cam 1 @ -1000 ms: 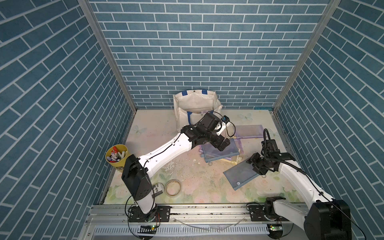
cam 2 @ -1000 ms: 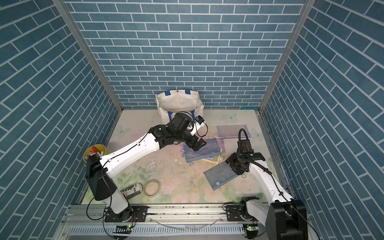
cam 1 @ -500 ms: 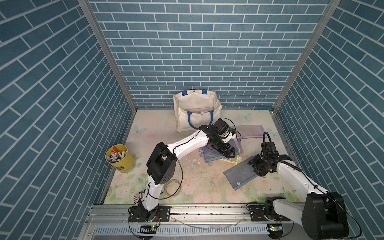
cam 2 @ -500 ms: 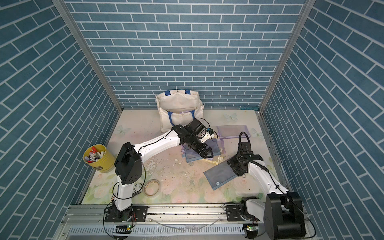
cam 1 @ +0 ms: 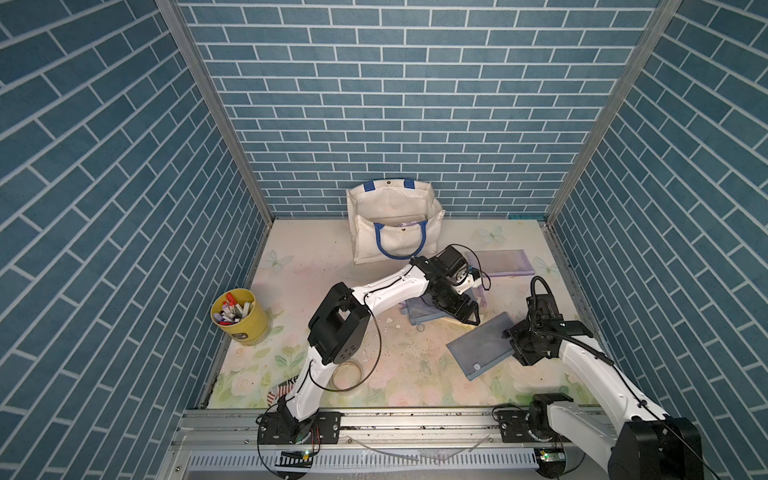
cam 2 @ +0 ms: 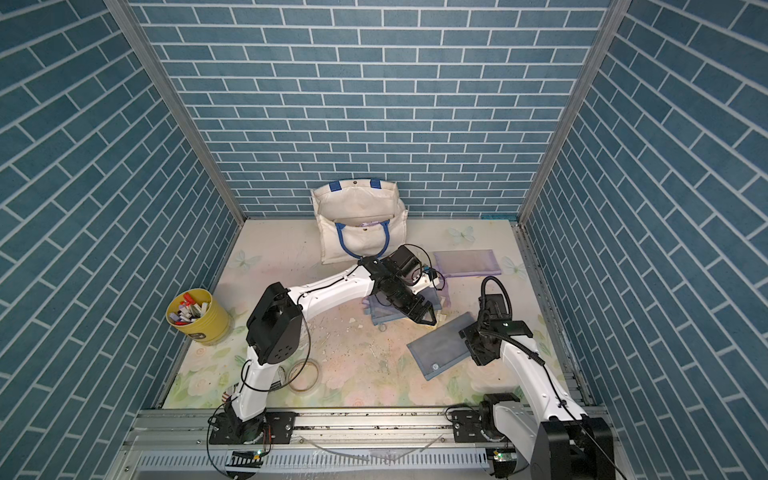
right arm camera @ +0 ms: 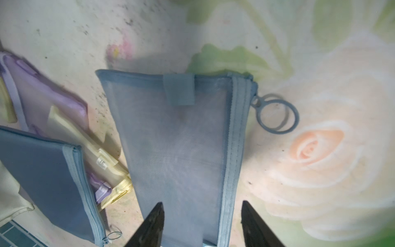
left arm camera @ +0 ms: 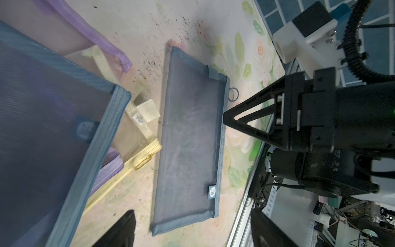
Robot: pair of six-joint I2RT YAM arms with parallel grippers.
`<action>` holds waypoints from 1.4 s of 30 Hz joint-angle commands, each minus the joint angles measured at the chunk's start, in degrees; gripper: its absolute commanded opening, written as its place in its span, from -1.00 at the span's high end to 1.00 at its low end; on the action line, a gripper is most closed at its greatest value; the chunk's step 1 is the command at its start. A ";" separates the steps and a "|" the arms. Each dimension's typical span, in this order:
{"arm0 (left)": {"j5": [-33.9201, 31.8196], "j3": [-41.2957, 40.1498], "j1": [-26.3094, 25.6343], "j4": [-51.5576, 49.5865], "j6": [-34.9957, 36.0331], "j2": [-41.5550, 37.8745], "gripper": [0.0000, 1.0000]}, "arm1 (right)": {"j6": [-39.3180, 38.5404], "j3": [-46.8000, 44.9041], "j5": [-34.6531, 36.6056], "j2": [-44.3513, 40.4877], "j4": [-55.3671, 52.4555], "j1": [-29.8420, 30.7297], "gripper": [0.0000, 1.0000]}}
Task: Put the pencil pouch into the canvas bag
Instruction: Pick up the pencil pouch from the center of the board.
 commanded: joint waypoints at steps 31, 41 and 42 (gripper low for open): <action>1.62 -5.12 -0.67 8.79 -9.07 9.03 -0.50 | -0.60 -6.04 -3.52 16.48 26.81 -1.00 -0.10; 1.30 -10.29 0.67 26.08 -18.41 5.58 0.03 | -1.36 -5.78 -8.51 15.26 27.81 -0.74 -0.07; 1.10 -10.81 1.01 27.30 -19.03 5.19 0.16 | -1.65 -5.71 -8.69 14.54 27.23 -0.77 -0.07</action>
